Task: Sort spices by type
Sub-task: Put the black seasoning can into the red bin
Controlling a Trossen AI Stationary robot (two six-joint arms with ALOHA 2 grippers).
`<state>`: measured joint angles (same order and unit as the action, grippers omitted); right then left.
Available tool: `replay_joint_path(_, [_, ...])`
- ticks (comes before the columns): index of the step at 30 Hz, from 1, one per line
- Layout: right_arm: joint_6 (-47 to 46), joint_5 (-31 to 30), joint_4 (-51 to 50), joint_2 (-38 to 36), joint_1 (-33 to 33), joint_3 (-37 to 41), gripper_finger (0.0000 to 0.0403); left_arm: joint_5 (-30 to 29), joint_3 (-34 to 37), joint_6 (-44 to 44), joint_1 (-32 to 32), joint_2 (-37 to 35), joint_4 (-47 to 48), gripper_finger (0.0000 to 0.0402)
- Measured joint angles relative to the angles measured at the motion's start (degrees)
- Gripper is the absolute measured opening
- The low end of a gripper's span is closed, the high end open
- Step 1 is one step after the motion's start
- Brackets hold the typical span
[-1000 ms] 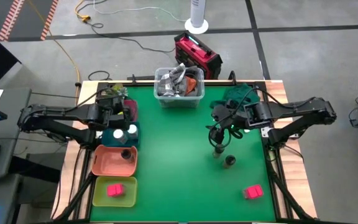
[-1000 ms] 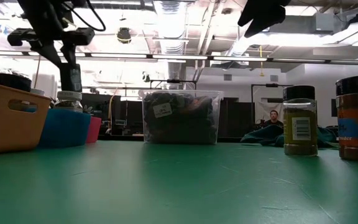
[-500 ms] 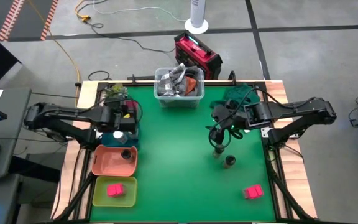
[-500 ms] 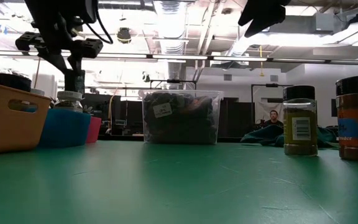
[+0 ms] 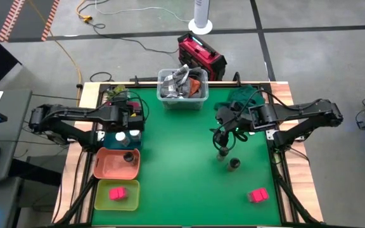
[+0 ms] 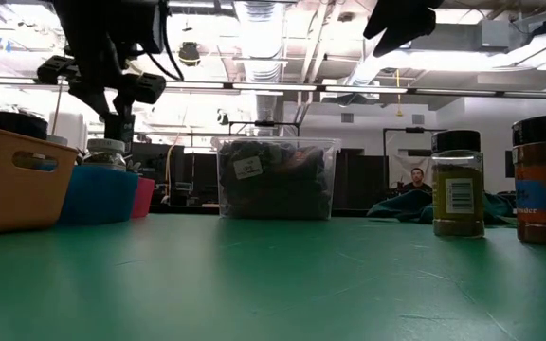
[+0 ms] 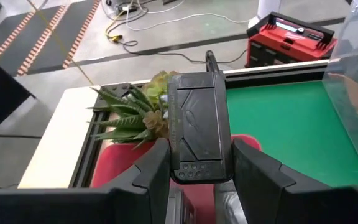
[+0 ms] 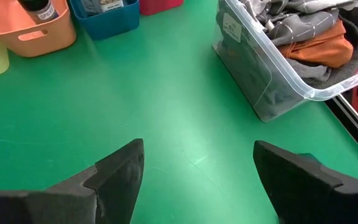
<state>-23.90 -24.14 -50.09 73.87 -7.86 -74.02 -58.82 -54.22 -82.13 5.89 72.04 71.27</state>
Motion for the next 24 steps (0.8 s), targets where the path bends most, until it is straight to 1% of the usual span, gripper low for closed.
replay_joint_path(4, [-0.02,0.02,0.02,0.00,0.00,0.00,0.0328,0.00,0.00,5.55,1.93,-0.01,-3.28,0.0144])
replay_joint_path(9, [-0.39,0.04,0.02,0.00,-0.02,0.00,0.0328,0.48,0.02,8.34,4.20,-0.03,-5.13,0.0144])
replay_joint_path(12, [-1.14,0.04,0.04,0.00,-0.02,0.00,0.0328,1.69,0.08,11.29,4.70,-0.03,-6.86,0.0144])
replay_joint_path(15, [-1.18,0.06,0.04,0.00,-0.06,0.00,0.0328,2.75,1.56,14.18,4.72,-0.05,-10.81,0.0144])
replay_joint_path(19, [-1.22,0.05,0.04,0.00,-0.44,0.00,0.0328,6.00,4.38,14.26,4.58,-0.03,-12.57,0.0144])
replay_joint_path(22, [-1.57,0.04,0.04,0.00,-0.97,0.00,0.0328,5.67,5.05,12.48,3.25,-0.03,-12.63,0.0144])
replay_joint_path(24, [-1.60,0.04,0.02,0.00,-1.05,-0.02,0.0328,5.27,5.05,13.20,2.99,-0.03,-12.96,0.0144])
